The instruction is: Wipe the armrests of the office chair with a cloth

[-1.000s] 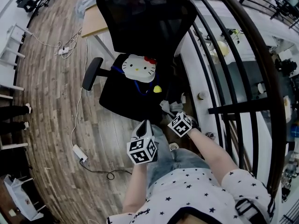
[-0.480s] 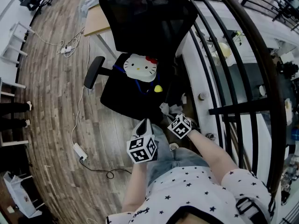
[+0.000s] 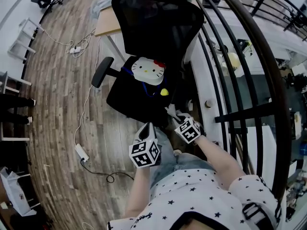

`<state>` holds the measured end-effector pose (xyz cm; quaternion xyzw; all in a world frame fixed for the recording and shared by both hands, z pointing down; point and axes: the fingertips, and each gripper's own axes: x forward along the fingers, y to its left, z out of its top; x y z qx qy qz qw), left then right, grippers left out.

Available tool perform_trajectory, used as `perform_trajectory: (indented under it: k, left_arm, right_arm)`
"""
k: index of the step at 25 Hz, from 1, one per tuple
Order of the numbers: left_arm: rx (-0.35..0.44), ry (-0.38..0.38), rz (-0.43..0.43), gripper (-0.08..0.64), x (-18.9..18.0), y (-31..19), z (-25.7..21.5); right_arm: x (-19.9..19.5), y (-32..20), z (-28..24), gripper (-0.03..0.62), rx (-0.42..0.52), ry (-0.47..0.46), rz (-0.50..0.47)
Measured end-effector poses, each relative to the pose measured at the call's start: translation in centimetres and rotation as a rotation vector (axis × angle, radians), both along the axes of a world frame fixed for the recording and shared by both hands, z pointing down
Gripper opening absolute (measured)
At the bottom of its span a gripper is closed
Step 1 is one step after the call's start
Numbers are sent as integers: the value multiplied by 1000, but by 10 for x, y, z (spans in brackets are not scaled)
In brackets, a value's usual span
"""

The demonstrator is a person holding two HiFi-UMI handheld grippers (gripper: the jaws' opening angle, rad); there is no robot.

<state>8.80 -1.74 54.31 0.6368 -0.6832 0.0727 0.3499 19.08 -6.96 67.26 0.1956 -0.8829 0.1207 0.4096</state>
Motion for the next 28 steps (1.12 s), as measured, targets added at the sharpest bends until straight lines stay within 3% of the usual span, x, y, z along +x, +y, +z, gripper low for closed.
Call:
perform_trajectory:
  k: [8,19,28]
  left_arm:
    - [34,-11,-70,3,1,27,-17]
    - [67,-16,-183,3,-2,61,-33]
    - [96,-9,-273,3,-41,73,-43]
  right_arm:
    - [6,9,-44,26,60,-108,30]
    - [8,38,-102,26,76,-230,-18]
    - [-28,47,-139,26,84,-296,-83]
